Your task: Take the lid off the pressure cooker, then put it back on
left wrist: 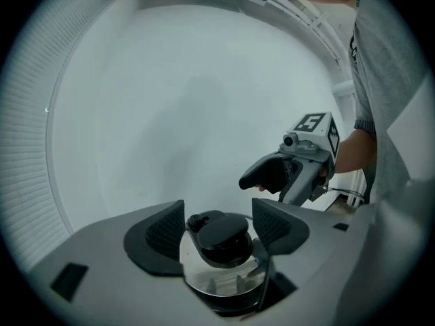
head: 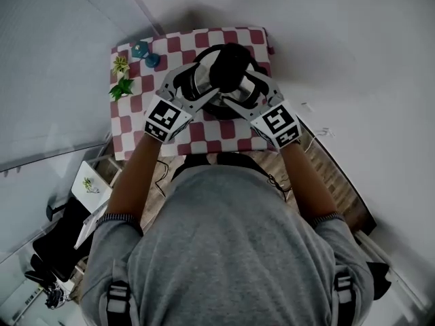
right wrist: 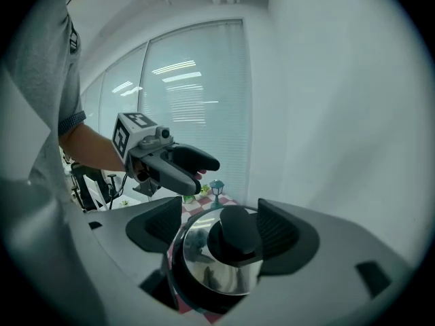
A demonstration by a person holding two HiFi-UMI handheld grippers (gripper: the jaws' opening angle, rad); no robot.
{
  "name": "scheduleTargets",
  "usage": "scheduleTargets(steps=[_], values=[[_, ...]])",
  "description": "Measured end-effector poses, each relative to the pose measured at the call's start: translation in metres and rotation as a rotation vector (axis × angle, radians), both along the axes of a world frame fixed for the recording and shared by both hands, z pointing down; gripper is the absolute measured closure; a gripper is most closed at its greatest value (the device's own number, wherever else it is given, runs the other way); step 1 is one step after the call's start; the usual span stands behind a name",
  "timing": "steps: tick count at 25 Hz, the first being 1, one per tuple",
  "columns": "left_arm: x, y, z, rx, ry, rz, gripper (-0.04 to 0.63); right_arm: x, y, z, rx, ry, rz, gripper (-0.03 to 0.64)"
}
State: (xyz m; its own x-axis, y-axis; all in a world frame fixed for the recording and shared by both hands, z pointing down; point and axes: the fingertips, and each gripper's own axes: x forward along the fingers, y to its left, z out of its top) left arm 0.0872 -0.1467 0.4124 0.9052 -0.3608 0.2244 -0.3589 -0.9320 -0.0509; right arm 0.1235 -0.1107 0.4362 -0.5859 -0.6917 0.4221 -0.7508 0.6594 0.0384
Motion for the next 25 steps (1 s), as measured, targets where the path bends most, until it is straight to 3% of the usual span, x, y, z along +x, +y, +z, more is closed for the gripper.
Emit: scheduleTargets(steps=[10,20,25], values=[[0.018,-0.017,0.033,0.084,-0.284,0.274,0.264,-0.005,-0.024,0.036,-0.129,0.168,0.013,0.252],[0.028,-0.013,0.057,0.274,-0.536,0.42,0.264,-0.002,-0.03,0.05,-0.186,0.3,0.018,0.253],[0.036,-0.011,0.062,0.301,-0.587,0.481,0.264,0.003,-0.029,0.058,-0.243,0.343,-0.009,0.252]])
